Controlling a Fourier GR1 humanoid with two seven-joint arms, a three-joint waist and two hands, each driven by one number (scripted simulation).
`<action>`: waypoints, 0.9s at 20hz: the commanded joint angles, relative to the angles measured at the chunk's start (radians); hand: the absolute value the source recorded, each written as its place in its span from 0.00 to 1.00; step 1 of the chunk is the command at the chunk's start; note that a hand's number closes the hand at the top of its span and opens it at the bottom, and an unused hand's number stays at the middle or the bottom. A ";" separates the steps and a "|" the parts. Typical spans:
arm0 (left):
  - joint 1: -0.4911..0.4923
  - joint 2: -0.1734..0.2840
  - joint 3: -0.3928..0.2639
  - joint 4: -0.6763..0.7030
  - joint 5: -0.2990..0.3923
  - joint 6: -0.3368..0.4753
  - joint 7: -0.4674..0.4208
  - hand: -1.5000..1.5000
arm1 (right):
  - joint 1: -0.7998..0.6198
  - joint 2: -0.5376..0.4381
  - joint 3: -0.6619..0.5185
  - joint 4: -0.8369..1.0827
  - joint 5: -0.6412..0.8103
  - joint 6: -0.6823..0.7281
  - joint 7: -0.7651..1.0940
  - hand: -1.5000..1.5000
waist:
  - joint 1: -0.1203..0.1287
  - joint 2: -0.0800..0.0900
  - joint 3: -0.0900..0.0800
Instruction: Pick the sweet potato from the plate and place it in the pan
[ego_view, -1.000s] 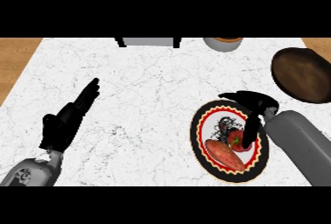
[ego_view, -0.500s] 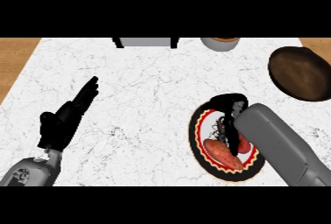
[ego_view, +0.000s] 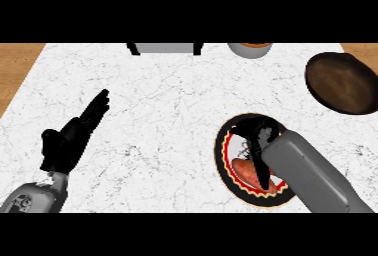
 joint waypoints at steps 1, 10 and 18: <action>0.005 -0.014 0.023 0.001 -0.024 -0.029 -0.004 0.50 | 0.014 0.017 -0.027 -0.020 0.037 0.075 0.060 0.00 | 0.003 0.001 0.000; -0.055 -0.099 0.041 0.046 -0.089 -0.033 0.008 0.50 | 0.139 0.000 -0.003 -0.035 0.210 -0.010 -0.065 0.00 | 0.002 0.003 0.001; -0.034 -0.070 0.129 0.006 -0.065 -0.126 0.047 0.50 | 0.205 0.034 -0.026 -0.042 0.278 0.052 -0.128 0.00 | 0.001 0.002 0.000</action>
